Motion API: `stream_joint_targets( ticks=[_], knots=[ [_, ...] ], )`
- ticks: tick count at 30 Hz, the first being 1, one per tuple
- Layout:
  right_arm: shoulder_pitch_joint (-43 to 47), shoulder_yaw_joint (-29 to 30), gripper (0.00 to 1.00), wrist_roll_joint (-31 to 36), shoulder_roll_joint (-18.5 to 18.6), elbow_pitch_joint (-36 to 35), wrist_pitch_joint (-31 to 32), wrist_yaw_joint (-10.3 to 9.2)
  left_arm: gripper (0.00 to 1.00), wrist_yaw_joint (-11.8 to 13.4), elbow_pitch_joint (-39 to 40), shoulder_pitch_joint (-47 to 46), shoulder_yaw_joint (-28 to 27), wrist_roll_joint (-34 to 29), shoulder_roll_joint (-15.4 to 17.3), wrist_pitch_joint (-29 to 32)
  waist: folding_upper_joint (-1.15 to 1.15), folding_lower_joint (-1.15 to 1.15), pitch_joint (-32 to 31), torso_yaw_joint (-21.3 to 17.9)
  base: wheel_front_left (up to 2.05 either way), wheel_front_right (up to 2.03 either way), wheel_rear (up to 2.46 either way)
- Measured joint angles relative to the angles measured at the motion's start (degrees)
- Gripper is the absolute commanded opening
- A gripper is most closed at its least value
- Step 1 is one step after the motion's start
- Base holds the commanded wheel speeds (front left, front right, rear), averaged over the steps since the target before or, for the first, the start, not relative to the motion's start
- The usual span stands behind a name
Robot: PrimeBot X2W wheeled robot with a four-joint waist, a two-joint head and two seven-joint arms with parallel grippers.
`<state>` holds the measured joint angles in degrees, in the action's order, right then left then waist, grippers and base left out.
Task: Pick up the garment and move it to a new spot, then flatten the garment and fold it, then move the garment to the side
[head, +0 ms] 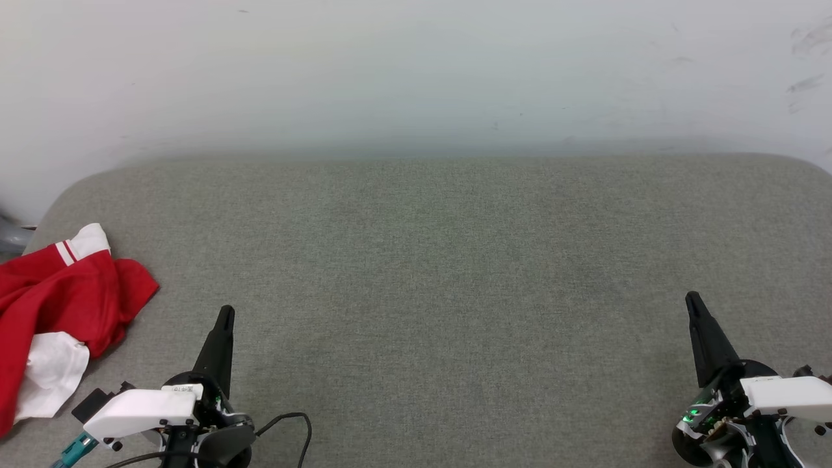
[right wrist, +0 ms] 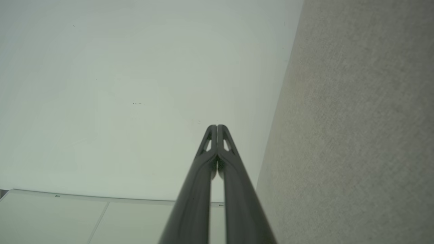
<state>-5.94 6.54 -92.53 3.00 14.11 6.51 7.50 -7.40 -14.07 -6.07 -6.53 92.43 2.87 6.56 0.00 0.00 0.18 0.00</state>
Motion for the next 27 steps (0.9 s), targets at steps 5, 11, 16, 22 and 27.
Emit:
stream_joint_targets(
  ticks=[5,11,16,22,27],
  knots=[
    [0.0,0.0,0.00,0.0,0.0,0.0,0.0,0.00,0.00,0.0,0.0,0.0,0.0,0.0,0.0,0.0,0.00,0.00,0.0,0.0,0.00,0.00,0.00],
    [0.0,0.0,0.00,0.0,0.0,0.0,0.0,0.00,0.00,0.0,0.0,0.0,0.0,0.0,0.0,0.0,0.00,0.00,0.0,0.0,0.00,0.00,0.00],
    [0.0,0.0,0.00,0.0,0.0,0.0,0.0,0.00,0.00,0.0,0.0,0.0,0.0,0.0,0.0,0.0,0.00,0.00,0.0,0.0,0.00,0.00,0.00],
    [0.0,0.0,0.00,0.0,0.0,0.0,0.0,0.00,0.00,0.0,0.0,0.0,0.0,0.0,0.0,0.0,0.00,0.00,0.0,0.0,0.00,0.00,0.00],
    [0.7,-0.1,1.00,0.0,0.0,0.8,0.0,0.00,1.00,0.1,-0.8,0.6,0.1,0.0,-0.1,0.0,0.00,0.00,0.0,0.0,0.00,0.00,0.00]
  ],
)
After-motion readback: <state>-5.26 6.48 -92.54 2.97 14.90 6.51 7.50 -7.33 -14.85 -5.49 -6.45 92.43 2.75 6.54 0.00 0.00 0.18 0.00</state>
